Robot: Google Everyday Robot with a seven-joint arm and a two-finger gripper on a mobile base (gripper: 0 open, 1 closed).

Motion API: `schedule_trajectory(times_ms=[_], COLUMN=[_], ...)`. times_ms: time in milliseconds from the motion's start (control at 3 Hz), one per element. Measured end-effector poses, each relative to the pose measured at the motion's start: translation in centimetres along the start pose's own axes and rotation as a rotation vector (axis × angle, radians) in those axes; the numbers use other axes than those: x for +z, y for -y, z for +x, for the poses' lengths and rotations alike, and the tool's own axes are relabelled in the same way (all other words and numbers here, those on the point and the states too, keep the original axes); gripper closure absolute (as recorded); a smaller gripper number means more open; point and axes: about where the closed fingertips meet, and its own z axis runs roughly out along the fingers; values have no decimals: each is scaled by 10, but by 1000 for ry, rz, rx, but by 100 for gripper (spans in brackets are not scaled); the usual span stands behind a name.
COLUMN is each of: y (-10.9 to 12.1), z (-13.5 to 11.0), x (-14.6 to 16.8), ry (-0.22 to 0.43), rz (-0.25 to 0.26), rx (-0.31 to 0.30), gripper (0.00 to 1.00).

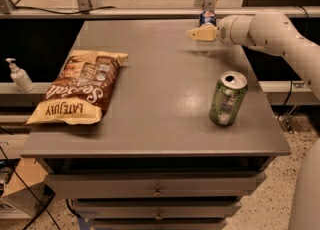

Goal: Move pepsi can near brown chip bag

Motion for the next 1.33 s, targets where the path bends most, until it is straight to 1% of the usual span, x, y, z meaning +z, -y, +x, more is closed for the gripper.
schedule_trajectory(times_ms=[333,667,1000,1333], y=[4,7,10,11], z=[2,3,3,3], x=[16,30,37,39], ry=[4,-1,-11,-28], rz=[16,28,33,40], rx=[31,47,57,25], gripper=[0,0,17,41])
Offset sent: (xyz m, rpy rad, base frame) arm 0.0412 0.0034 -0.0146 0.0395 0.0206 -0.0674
